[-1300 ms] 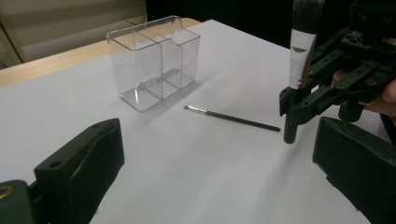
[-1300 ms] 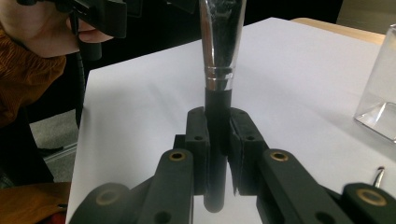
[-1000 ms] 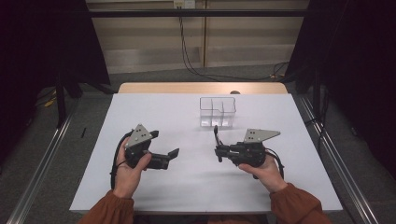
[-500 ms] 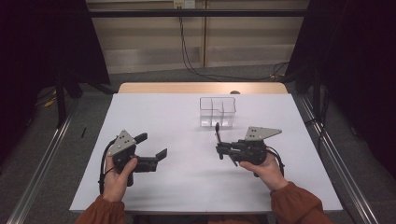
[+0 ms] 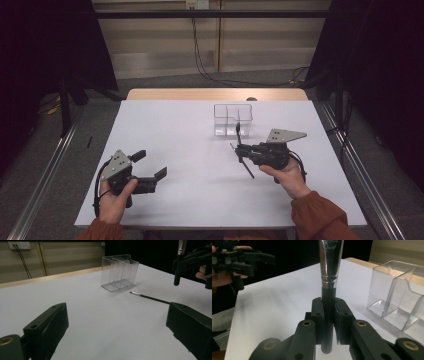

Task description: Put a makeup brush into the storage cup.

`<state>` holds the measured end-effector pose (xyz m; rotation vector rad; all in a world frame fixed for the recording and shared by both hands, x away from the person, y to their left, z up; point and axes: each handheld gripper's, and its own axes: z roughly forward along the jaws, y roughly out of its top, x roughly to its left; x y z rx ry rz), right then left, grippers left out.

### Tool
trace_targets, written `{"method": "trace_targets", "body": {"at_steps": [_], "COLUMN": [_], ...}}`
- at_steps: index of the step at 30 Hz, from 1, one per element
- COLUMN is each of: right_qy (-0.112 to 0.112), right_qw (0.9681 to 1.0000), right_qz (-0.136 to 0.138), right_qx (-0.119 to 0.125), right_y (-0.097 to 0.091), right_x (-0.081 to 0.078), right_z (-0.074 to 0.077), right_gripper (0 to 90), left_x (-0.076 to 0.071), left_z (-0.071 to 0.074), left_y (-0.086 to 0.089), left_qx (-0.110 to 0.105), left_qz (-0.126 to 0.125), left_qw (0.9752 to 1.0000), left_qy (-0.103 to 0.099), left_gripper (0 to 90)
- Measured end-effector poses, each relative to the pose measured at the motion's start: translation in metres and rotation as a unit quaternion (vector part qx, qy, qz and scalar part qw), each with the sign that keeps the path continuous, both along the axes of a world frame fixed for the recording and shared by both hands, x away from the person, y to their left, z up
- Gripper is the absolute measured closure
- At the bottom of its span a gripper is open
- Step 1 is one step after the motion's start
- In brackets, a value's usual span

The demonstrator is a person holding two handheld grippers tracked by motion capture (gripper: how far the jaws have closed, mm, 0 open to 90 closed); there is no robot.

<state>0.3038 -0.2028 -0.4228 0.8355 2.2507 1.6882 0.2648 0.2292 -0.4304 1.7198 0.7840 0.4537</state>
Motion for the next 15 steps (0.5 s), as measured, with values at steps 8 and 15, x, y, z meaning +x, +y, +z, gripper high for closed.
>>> {"method": "trace_targets", "body": {"at_steps": [8, 15], "right_qy": [-0.011, -0.024], "right_qw": [0.9999, 0.9991], "right_qz": [-0.01, -0.035], "right_qx": [0.007, 0.011], "right_y": [-0.002, -0.007], "right_x": [0.011, 0.027], "right_z": [0.012, 0.021], "right_gripper": [79.8, 79.8], "left_x": [-0.009, -0.01], "left_z": [-0.009, -0.011], "left_y": [0.018, 0.016], "left_qx": [-0.007, -0.017], "left_qz": [0.032, 0.023], "left_qw": [0.9994, 0.9995], "left_qy": [0.007, 0.008], "left_gripper": [3.1, 2.3]}}
